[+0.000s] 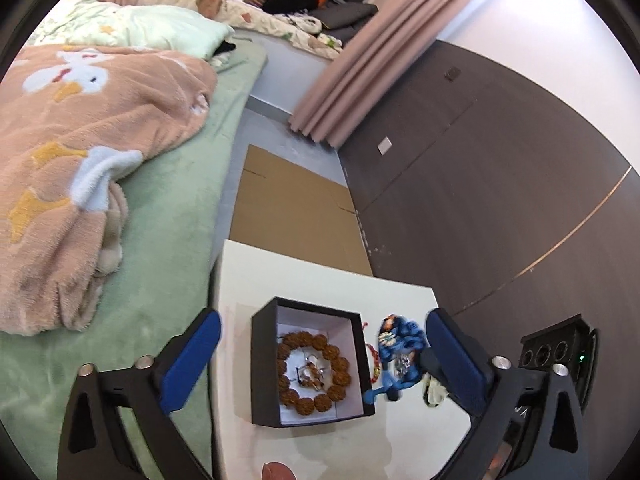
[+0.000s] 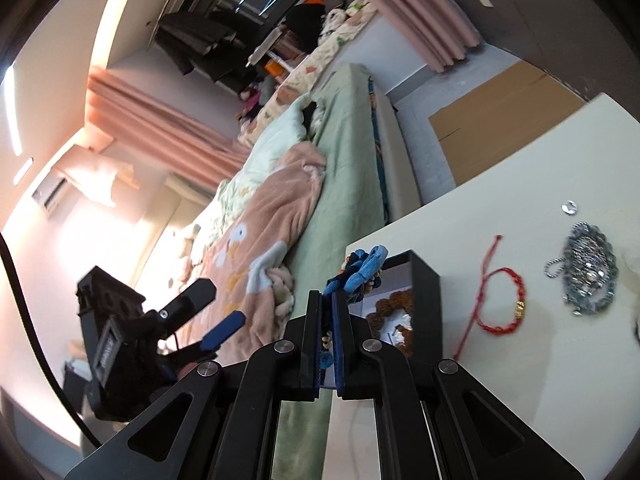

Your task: Organize jewelry

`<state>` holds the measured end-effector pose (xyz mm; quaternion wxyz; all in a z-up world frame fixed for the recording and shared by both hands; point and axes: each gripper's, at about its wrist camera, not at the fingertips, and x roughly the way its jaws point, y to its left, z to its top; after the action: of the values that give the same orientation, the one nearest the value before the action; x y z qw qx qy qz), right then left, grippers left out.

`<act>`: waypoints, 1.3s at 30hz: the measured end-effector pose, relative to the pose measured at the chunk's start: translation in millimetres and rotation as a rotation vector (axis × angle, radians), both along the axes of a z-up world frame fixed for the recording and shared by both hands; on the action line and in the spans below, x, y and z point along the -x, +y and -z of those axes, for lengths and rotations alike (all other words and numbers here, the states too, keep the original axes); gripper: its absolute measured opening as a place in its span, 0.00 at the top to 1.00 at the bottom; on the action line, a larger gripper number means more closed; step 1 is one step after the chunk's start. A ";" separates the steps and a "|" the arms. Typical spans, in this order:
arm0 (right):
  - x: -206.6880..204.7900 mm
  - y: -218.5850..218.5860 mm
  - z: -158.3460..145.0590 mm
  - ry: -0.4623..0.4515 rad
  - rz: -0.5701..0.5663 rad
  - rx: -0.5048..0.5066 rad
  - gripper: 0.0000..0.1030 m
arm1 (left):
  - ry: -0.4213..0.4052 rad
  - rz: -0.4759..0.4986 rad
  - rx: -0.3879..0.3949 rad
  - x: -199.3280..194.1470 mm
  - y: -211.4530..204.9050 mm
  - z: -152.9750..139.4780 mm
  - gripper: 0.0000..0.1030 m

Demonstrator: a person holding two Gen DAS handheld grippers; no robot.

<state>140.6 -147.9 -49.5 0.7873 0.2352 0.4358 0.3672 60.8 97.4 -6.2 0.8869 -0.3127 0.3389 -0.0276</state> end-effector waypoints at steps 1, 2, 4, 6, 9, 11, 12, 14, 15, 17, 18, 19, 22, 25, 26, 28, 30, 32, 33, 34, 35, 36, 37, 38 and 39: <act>-1.8 5.9 3.2 0.020 -0.025 0.013 0.77 | -0.010 -0.006 0.004 0.7 1.8 -0.8 0.00; -2.4 6.3 5.4 0.034 -0.033 0.020 0.65 | -0.020 -0.013 0.005 2.1 2.7 -2.1 0.00; -1.2 1.3 7.9 0.036 0.003 0.035 0.35 | -0.025 -0.022 -0.010 2.2 2.6 -3.3 0.00; 0.9 -6.2 6.4 0.032 0.028 0.043 0.33 | -0.027 -0.019 -0.024 1.7 1.3 -3.7 0.00; -0.9 -24.7 4.2 0.050 0.059 0.039 0.33 | -0.035 -0.008 -0.030 0.9 -2.4 -4.7 0.00; -0.7 -42.5 1.6 0.052 0.103 0.048 0.33 | -0.036 -0.002 -0.042 0.0 -5.7 -5.4 0.00; -1.1 -48.0 0.6 0.052 0.117 0.050 0.33 | -0.036 0.005 -0.050 -0.8 -8.4 -5.7 0.00; -1.8 -63.9 -1.9 0.055 0.151 0.054 0.33 | -0.033 0.024 -0.060 -3.2 -14.9 -5.9 0.00; -2.1 -70.9 -3.3 0.055 0.165 0.056 0.33 | -0.032 0.027 -0.065 -3.6 -17.7 -5.9 0.00; -1.8 -84.2 -6.8 0.049 0.196 0.082 0.33 | -0.028 0.029 -0.091 -6.7 -24.8 -6.1 0.00; -2.3 -88.0 -7.9 0.046 0.205 0.092 0.33 | -0.022 0.029 -0.110 -8.6 -29.3 -6.4 0.00; -2.4 -93.7 -9.2 0.044 0.220 0.109 0.33 | -0.018 0.036 -0.122 -10.9 -34.5 -6.2 0.00; -4.4 -107.3 -10.5 0.056 0.252 0.130 0.33 | -0.001 0.066 -0.132 -18.0 -49.9 -3.2 0.00; -5.9 -121.1 -10.7 0.073 0.285 0.170 0.33 | 0.013 0.088 -0.159 -25.4 -68.5 -0.7 0.00; -6.3 -125.0 -10.4 0.078 0.291 0.178 0.33 | 0.017 0.099 -0.165 -27.9 -74.4 0.3 0.00; -7.2 -133.1 -9.5 0.092 0.303 0.196 0.33 | 0.022 0.120 -0.172 -33.3 -86.8 1.9 0.00; -7.0 -144.0 -8.1 0.109 0.318 0.213 0.33 | 0.021 0.133 -0.176 -37.6 -95.9 3.7 0.00; -8.7 -152.7 -5.6 0.132 0.331 0.231 0.33 | 0.018 0.159 -0.173 -42.1 -105.2 6.5 0.00; -10.1 -158.1 -3.2 0.148 0.340 0.240 0.33 | 0.017 0.172 -0.173 -44.5 -110.0 7.9 0.00; -11.6 -163.2 -0.6 0.165 0.349 0.251 0.33 | 0.016 0.181 -0.175 -46.7 -114.8 8.7 0.01; -12.9 -165.9 1.9 0.176 0.355 0.258 0.33 | 0.015 0.190 -0.179 -48.7 -119.7 10.0 0.03; -14.2 -170.7 4.2 0.192 0.363 0.264 0.33 | 0.015 0.204 -0.182 -51.5 -125.3 11.6 0.05; -15.5 -176.3 6.7 0.206 0.371 0.267 0.33 | 0.018 0.217 -0.184 -54.0 -130.1 13.3 0.09; -16.7 -181.8 8.4 0.217 0.379 0.268 0.33 | 0.022 0.227 -0.185 -56.0 -134.4 14.6 0.13; -17.0 -186.0 9.3 0.222 0.385 0.268 0.33 | 0.027 0.238 -0.185 -58.6 -139.0 16.7 0.16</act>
<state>157.5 -333.8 -58.9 0.8143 0.2460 0.5115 0.1216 119.4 -41.7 -22.9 0.8978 -0.1876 0.3864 -0.0972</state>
